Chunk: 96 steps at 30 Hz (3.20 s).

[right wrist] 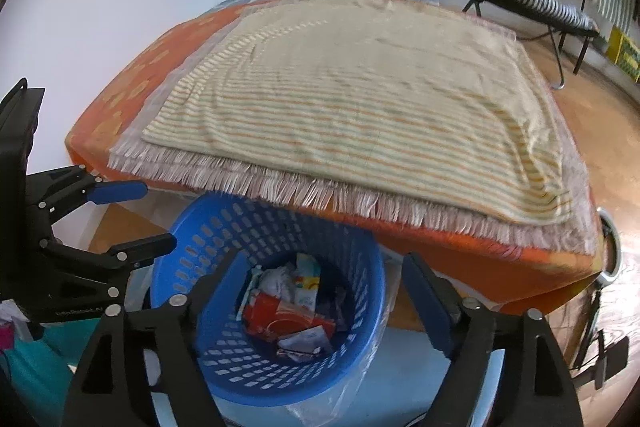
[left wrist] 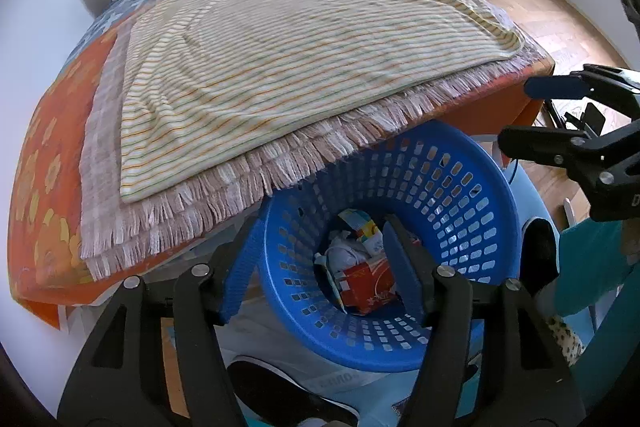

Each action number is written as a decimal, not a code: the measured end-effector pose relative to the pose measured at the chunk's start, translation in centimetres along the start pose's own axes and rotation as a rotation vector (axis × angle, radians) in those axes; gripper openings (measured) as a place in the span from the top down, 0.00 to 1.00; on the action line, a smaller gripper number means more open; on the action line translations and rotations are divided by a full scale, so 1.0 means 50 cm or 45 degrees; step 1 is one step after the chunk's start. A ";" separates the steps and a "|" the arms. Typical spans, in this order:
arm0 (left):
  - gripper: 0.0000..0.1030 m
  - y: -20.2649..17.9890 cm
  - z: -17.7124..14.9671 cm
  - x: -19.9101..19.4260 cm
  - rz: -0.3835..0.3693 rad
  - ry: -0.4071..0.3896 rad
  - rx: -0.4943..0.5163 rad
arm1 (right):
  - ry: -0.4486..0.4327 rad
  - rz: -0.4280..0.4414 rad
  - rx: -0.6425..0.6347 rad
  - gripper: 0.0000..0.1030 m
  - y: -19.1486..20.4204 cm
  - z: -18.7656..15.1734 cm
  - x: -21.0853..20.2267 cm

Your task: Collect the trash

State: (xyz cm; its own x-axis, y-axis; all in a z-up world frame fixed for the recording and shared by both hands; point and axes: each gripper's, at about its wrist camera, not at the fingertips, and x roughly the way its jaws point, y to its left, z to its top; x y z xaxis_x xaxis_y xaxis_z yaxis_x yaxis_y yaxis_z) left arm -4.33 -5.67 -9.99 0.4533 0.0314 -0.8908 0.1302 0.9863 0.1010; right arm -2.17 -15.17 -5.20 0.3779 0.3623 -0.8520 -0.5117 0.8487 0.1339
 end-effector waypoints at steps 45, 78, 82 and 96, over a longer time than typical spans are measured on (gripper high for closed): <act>0.09 0.136 0.227 -0.199 0.081 -0.432 -0.312 | -0.377 -0.096 0.015 0.00 -0.085 0.243 -0.107; 0.02 0.143 0.241 -0.161 0.144 -0.426 -0.381 | -0.335 -0.005 0.109 0.00 -0.113 0.254 -0.064; 0.02 0.144 0.241 -0.162 0.144 -0.427 -0.378 | -0.337 -0.009 0.104 0.00 -0.114 0.253 -0.064; 0.02 0.145 0.241 -0.162 0.142 -0.426 -0.377 | -0.333 -0.008 0.106 0.00 -0.113 0.252 -0.063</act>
State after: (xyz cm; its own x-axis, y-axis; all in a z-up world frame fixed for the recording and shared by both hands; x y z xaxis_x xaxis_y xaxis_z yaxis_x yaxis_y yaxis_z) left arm 3.58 -0.70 3.32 0.7163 0.1342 -0.6848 -0.1710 0.9852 0.0141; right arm 9.28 -16.26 3.11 0.5729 0.4351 -0.6947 -0.4474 0.8761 0.1797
